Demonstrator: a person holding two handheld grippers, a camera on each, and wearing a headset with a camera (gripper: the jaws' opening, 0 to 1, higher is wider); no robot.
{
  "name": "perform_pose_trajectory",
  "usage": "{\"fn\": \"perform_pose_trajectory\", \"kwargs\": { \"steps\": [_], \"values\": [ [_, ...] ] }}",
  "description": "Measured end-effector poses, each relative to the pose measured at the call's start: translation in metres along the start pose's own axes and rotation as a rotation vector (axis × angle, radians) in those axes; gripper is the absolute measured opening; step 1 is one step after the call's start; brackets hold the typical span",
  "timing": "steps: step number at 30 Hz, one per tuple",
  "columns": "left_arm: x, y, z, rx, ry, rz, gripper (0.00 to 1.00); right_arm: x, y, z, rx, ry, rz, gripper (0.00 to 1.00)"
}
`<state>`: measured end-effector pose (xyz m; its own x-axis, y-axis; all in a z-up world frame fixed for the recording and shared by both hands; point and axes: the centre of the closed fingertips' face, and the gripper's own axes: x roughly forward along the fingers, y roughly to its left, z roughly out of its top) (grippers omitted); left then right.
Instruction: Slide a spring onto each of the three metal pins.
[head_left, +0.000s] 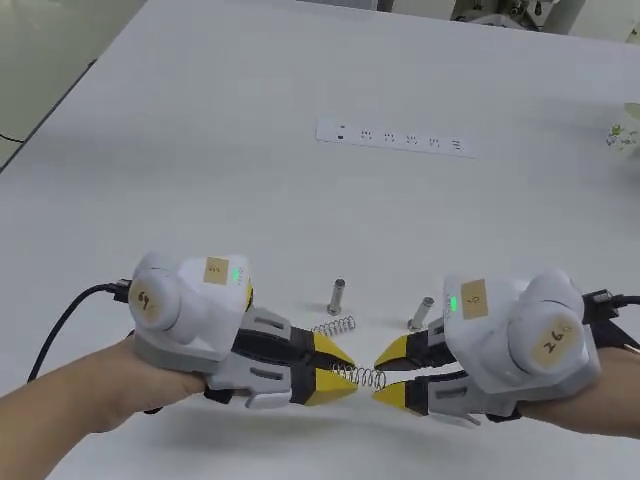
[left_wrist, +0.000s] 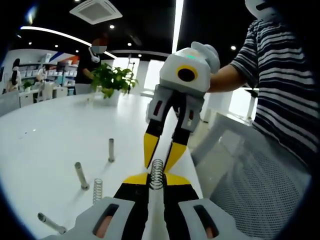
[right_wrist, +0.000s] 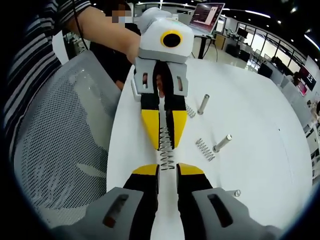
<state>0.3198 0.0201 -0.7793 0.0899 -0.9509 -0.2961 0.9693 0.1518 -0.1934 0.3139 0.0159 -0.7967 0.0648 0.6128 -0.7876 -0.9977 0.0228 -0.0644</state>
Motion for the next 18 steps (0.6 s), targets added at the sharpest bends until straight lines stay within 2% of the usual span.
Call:
{"fn": "perform_pose_trajectory", "kwargs": {
  "steps": [4, 13, 15, 18],
  "values": [
    [0.0001, 0.0001, 0.0009, 0.001, -0.001, -0.002, 0.02, 0.0005, -0.0008, 0.0020, -0.003, -0.014, 0.000, 0.08],
    [0.0012, 0.0015, -0.0027, -0.001, 0.011, -0.002, 0.02, -0.0008, -0.0005, 0.0015, -0.045, -0.009, -0.008, 0.07],
    [0.0012, 0.0011, -0.0035, -0.002, 0.012, -0.004, 0.02, -0.0026, -0.0007, 0.0034, -0.017, -0.018, -0.004, 0.07],
    [0.0004, 0.0014, -0.0043, -0.007, 0.010, 0.000, 0.02, -0.0061, -0.0015, 0.0064, -0.018, -0.034, -0.003, 0.07]
  ]
}}
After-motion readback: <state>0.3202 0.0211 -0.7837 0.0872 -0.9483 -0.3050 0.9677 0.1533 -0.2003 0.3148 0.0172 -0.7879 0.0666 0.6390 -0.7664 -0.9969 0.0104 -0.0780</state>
